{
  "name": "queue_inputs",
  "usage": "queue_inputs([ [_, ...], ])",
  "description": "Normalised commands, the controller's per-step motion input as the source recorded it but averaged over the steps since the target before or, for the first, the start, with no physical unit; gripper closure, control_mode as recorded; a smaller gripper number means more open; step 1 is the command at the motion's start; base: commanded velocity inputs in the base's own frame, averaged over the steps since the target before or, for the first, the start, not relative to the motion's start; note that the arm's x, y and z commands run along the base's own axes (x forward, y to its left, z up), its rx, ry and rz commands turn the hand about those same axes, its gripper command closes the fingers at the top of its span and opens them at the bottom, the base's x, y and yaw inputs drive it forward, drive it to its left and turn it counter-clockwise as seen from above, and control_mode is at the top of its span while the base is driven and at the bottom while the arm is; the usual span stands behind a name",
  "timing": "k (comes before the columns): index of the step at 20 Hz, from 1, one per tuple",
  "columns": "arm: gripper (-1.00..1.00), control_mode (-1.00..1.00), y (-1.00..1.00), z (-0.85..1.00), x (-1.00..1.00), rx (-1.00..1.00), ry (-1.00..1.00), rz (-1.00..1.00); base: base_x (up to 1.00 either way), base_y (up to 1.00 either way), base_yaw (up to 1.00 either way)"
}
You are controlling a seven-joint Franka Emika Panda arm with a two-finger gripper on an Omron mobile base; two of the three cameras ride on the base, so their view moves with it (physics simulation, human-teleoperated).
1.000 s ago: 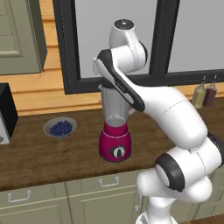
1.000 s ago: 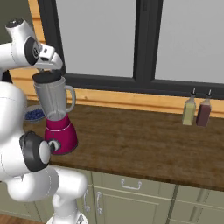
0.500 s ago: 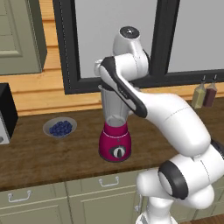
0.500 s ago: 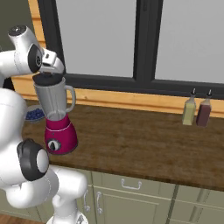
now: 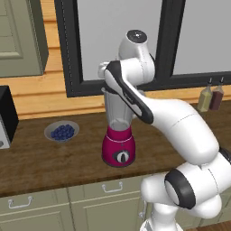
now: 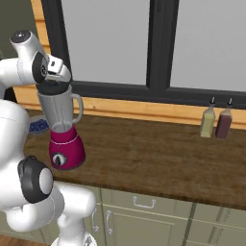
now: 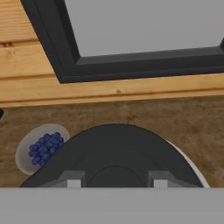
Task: Close the lid blender by securely placing the lid on top.
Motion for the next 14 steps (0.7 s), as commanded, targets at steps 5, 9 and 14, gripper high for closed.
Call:
queue_inputs([
  [5,1.00,-1.00,0.00,0.00,0.00,0.00,0.10,0.00,0.00,0.00,0.00],
  [9,1.00,-1.00,0.00,0.00,0.00,-0.02,0.10,0.00,0.00,0.00,0.00],
  [14,1.00,-1.00,-0.05,-0.03,0.00,-0.05,0.07,0.00,0.00,0.00,0.00],
])
